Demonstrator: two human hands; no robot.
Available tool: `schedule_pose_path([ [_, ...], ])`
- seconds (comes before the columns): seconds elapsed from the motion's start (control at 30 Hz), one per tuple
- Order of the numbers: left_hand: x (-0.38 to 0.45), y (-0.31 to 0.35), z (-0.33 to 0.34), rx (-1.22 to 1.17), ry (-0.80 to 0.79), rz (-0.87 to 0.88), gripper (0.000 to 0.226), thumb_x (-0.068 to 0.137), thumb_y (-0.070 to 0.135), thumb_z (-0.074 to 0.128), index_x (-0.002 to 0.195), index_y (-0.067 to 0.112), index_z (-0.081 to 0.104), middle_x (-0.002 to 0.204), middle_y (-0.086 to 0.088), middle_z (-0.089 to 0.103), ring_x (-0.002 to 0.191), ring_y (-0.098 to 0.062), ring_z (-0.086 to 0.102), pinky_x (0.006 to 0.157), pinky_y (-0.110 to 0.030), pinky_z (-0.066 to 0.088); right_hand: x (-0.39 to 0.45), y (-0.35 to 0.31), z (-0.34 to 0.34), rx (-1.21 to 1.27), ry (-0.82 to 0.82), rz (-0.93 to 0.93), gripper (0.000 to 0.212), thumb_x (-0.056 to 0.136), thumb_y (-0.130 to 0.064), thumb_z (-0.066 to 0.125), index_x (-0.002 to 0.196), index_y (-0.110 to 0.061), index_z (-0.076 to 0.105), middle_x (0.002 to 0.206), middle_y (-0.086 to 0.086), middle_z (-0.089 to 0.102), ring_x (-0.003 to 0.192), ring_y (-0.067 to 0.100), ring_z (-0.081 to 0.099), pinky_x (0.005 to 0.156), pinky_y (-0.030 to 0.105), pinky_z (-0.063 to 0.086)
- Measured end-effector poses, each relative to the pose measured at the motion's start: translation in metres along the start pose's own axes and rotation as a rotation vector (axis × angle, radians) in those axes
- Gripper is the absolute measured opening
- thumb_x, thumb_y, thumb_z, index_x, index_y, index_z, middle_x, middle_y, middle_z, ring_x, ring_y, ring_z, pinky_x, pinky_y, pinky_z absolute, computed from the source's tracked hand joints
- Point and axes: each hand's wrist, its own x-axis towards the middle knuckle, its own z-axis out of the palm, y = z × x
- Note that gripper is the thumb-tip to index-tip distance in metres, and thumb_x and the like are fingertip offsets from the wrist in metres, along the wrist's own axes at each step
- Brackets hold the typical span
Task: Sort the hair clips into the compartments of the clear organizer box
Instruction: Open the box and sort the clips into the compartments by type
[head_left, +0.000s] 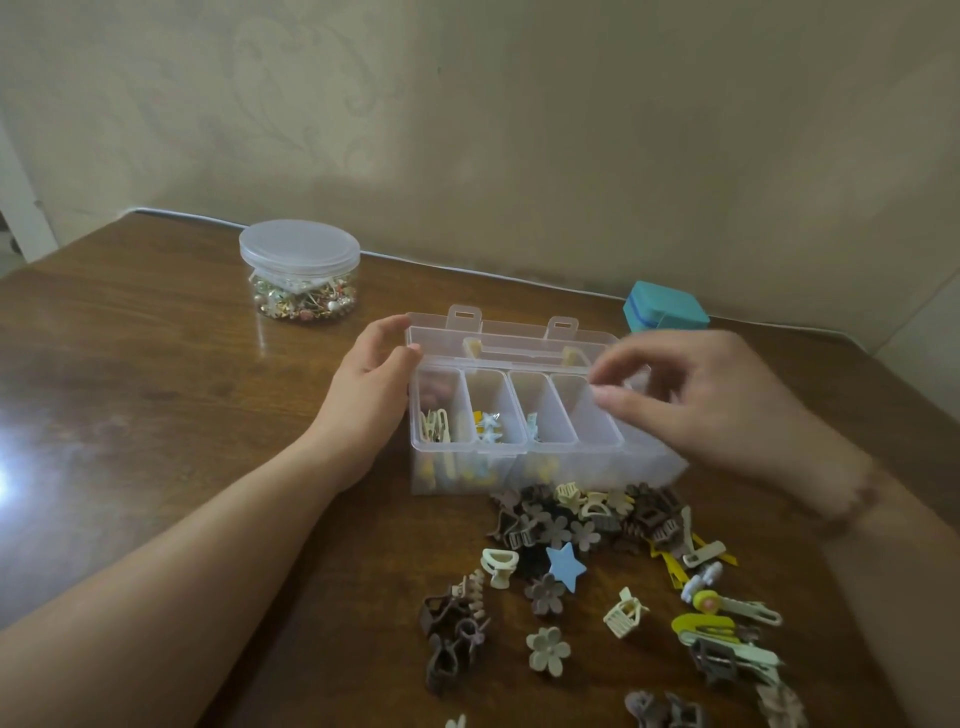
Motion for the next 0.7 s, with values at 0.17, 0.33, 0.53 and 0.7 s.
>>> schedule_pose_path([
  [0.17,0.0,0.0,0.001,0.01,0.017,0.015,0.037,0.103,0.017,0.046,0.138,0.026,0.051,0.121,-0.002,0.068,0.089,-0.014,0.074,0.075,-0.029,0.059,-0.07,0.048,-0.014,0.114,-0.133,0.033,0.011,0.079,-0.025,0.07,0.086,-0.034,0.072,0.086,-0.011,0.067,0.065,0.003,0.057,0.057,0.007,0.042],
  [0.33,-0.001,0.0,0.002,0.021,0.01,0.024,0.035,0.104,0.019,0.045,0.138,0.027,0.051,0.117,0.002,0.067,0.082,-0.005,0.073,0.06,-0.017,0.057,-0.093,0.09,0.008,0.105,-0.244,0.233,0.039,0.083,-0.008,0.071,0.095,-0.045,0.072,0.111,-0.02,0.057,0.102,0.005,0.059,0.083,0.028,0.054],
  [0.53,0.001,-0.001,0.001,0.049,0.011,0.036,0.036,0.104,0.018,0.044,0.138,0.027,0.05,0.114,0.006,0.067,0.079,0.001,0.072,0.057,-0.013,0.054,-0.102,0.096,0.006,0.016,-0.214,0.21,0.035,0.084,-0.017,0.071,0.098,-0.049,0.068,0.119,-0.03,0.054,0.12,0.0,0.047,0.097,0.028,0.043],
  [0.7,0.001,-0.001,0.001,0.039,0.017,0.027,0.036,0.103,0.019,0.045,0.137,0.03,0.051,0.115,0.007,0.066,0.089,-0.004,0.073,0.067,-0.019,0.056,-0.108,0.097,0.006,-0.002,-0.211,0.22,0.023,0.084,-0.026,0.07,0.094,-0.047,0.067,0.114,-0.028,0.057,0.114,0.002,0.051,0.091,0.028,0.045],
])
